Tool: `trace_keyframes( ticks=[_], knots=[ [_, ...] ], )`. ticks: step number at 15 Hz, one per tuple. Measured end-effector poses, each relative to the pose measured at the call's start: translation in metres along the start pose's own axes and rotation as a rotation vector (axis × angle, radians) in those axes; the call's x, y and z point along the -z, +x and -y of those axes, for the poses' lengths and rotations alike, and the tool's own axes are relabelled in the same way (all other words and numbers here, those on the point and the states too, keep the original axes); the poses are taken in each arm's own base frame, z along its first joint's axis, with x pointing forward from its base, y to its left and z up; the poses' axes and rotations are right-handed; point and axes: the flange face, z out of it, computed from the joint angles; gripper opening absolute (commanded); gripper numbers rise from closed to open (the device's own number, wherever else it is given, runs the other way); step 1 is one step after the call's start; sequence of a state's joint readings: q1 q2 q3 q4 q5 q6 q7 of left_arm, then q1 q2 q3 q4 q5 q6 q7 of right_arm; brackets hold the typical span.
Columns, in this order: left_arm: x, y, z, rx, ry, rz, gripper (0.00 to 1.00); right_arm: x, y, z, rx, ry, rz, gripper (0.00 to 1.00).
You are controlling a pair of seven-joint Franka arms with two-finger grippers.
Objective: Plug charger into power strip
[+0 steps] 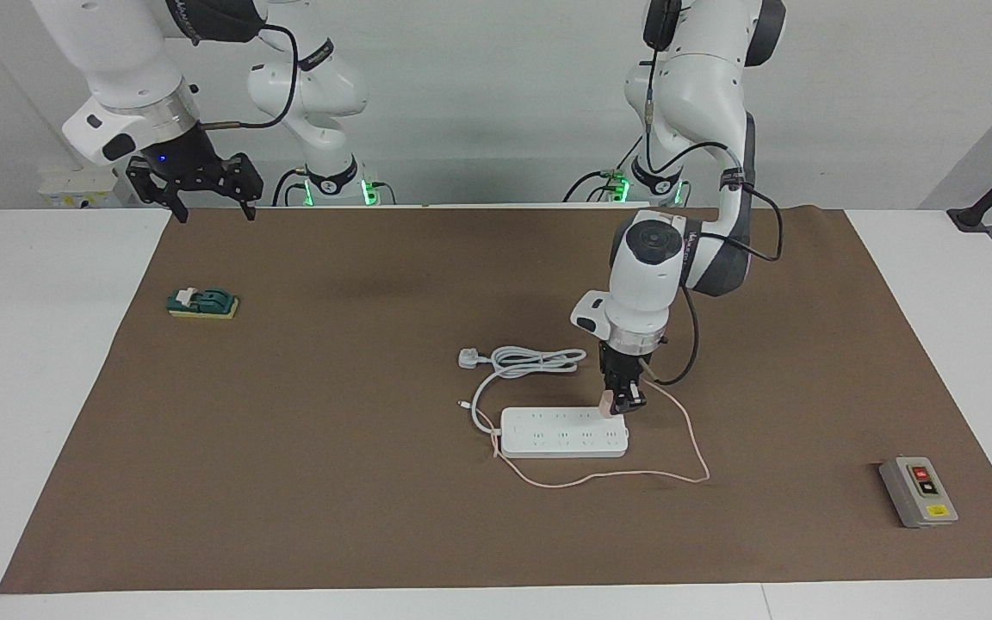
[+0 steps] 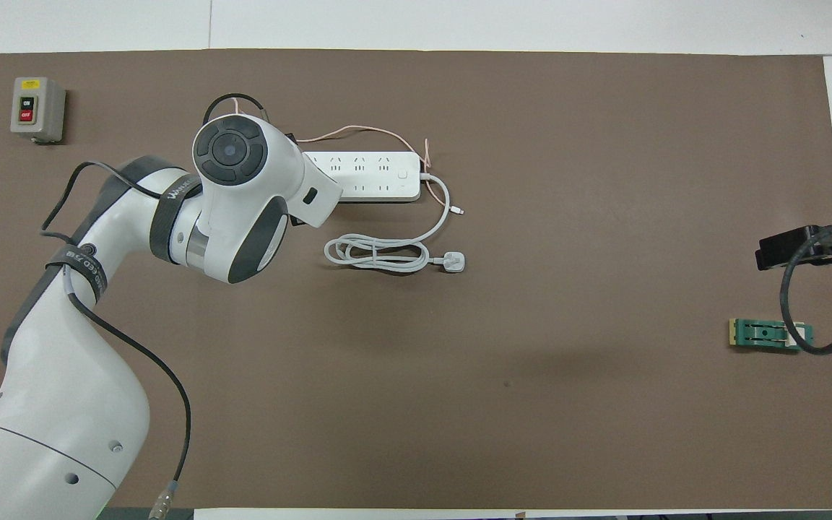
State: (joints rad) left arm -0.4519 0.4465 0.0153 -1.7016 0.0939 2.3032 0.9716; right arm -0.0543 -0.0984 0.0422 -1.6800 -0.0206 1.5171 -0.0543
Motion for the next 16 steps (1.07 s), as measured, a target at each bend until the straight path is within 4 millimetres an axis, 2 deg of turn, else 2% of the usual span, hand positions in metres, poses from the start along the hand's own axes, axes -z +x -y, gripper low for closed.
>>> trace_keyframes(
  ticks=[11,16],
  knots=[
    [-0.01,0.006,0.008,-0.144,-0.031,0.019,0.0,0.0,0.0,0.0,0.0,0.0,0.0,1.0],
    [-0.016,0.014,0.033,-0.187,-0.163,0.051,0.0,0.0,0.0,0.0,0.0,0.0,0.0,1.0]
  ],
)
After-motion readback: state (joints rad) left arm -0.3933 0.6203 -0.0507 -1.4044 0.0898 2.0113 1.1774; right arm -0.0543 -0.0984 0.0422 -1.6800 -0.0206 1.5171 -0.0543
